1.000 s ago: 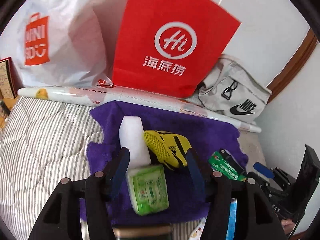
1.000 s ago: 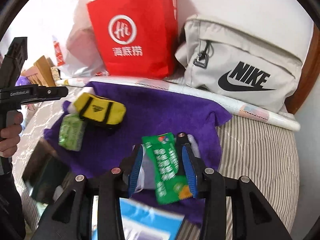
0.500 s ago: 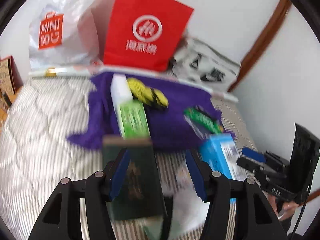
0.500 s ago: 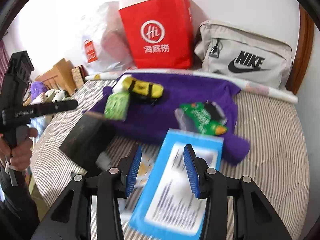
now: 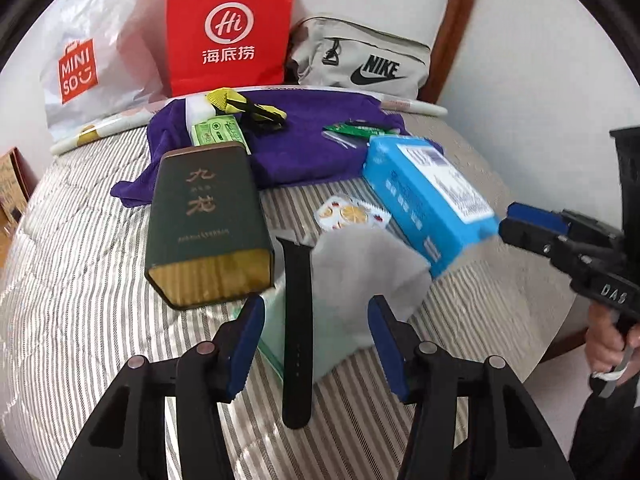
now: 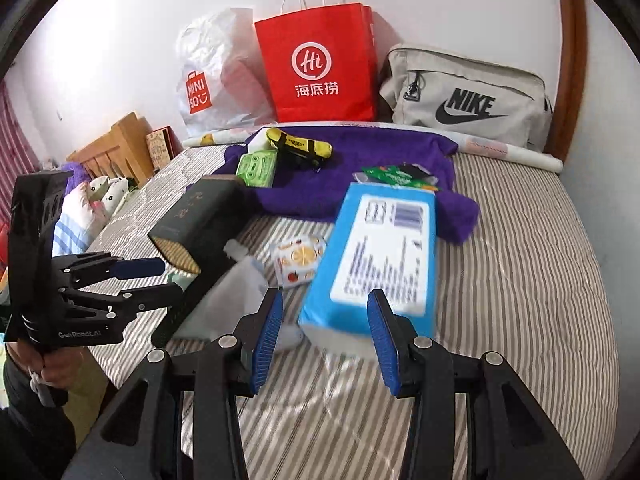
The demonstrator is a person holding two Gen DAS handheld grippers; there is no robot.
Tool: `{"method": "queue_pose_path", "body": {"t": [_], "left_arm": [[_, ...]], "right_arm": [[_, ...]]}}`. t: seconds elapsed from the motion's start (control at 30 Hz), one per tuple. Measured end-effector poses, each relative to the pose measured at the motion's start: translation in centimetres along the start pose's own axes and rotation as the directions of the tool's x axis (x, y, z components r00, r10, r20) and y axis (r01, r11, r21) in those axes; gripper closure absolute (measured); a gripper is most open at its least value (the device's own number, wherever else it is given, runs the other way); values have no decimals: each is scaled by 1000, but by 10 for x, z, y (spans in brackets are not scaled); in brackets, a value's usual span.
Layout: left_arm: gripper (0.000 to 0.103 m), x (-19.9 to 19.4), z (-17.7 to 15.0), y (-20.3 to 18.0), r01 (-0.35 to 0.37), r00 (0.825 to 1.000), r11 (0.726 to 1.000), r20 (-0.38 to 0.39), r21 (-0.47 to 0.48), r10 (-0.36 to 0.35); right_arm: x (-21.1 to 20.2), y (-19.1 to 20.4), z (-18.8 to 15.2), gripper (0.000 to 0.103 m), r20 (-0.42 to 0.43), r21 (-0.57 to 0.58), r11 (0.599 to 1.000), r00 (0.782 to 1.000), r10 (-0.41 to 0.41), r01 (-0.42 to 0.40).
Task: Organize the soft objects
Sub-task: 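Move the left tool back to the black strap and close on it, then lift the black strap with the left tool while the right tool reaches the white cloth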
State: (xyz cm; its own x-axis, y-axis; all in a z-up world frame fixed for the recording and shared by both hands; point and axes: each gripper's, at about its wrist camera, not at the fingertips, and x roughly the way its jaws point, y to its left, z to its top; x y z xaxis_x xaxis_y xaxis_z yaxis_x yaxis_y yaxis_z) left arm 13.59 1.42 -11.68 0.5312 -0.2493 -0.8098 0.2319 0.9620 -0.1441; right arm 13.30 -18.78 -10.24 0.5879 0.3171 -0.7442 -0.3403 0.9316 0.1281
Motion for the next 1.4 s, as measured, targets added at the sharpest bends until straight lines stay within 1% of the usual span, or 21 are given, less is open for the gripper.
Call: {"method": "queue_pose_path", "body": {"t": [0.13, 0.17, 0.23, 0.27, 0.3, 0.33, 0.47, 0.57, 0.7, 0.8, 0.97, 1.03, 1.1, 1.17, 1.27, 1.33, 1.4], "left_arm": [[66, 9, -14, -5, -7, 1000, 1000, -24, 13, 7], [73, 10, -16, -7, -6, 1000, 1000, -27, 16, 6], [74, 16, -19, -9, -10, 999, 1000, -35, 17, 11], [78, 18, -19, -10, -24, 999, 999, -29, 22, 25], [80, 19, -20, -9, -42, 999, 999, -27, 25, 43], [80, 19, -20, -8, -62, 998, 998, -23, 22, 62], [80, 12, -17, -2, -62, 998, 998, 2, 5, 62], [80, 12, -15, -1, -100, 995, 995, 9, 15, 100], [80, 21, -13, 0, -94, 995, 995, -13, 17, 94], [80, 34, -15, -1, -120, 992, 992, -38, 32, 121], [80, 34, -16, 1, -108, 993, 994, -34, 28, 109], [84, 34, -18, -1, -119, 992, 992, -41, 48, 121], [84, 34, -19, -1, -122, 991, 991, -43, 59, 125], [84, 35, -18, 0, -117, 992, 992, -42, 56, 120], [80, 37, -17, -1, -113, 992, 992, -42, 58, 116], [80, 38, -19, -6, -139, 989, 987, -29, 86, 142], [86, 36, -19, -7, -151, 988, 984, -22, 89, 154]], "right_arm": [[-6, -4, -13, 59, 7, 7, 1000, 1000, 3, -3], [-5, -5, -16, 58, 5, 16, 1000, 1000, 8, -8], [-2, -6, -21, 58, -3, 26, 1000, 1000, 17, -17], [0, -5, -25, 58, -4, 27, 999, 1000, 23, -23], [1, -5, -28, 58, -7, 27, 999, 1000, 25, -25], [3, -5, -30, 58, -10, 26, 999, 1000, 28, -27], [8, -6, -39, 58, -18, 36, 999, 999, 38, -38], [12, -6, -43, 58, -26, 45, 998, 998, 50, -48], [14, -7, -45, 58, -29, 48, 997, 998, 56, -54], [15, -8, -45, 58, -30, 56, 997, 998, 60, -58], [19, -8, -47, 58, -43, 58, 996, 997, 63, -61], [21, -7, -47, 58, -48, 60, 996, 997, 66, -63], [22, -6, -47, 58, -54, 57, 996, 996, 70, -67], [24, -4, -46, 58, -59, 54, 996, 996, 71, -68], [26, -1, -46, 58, -66, 50, 996, 995, 73, -69], [27, 0, -47, 58, -69, 49, 996, 995, 73, -69], [27, 0, -47, 58, -73, 52, 996, 995, 72, -68]]}}
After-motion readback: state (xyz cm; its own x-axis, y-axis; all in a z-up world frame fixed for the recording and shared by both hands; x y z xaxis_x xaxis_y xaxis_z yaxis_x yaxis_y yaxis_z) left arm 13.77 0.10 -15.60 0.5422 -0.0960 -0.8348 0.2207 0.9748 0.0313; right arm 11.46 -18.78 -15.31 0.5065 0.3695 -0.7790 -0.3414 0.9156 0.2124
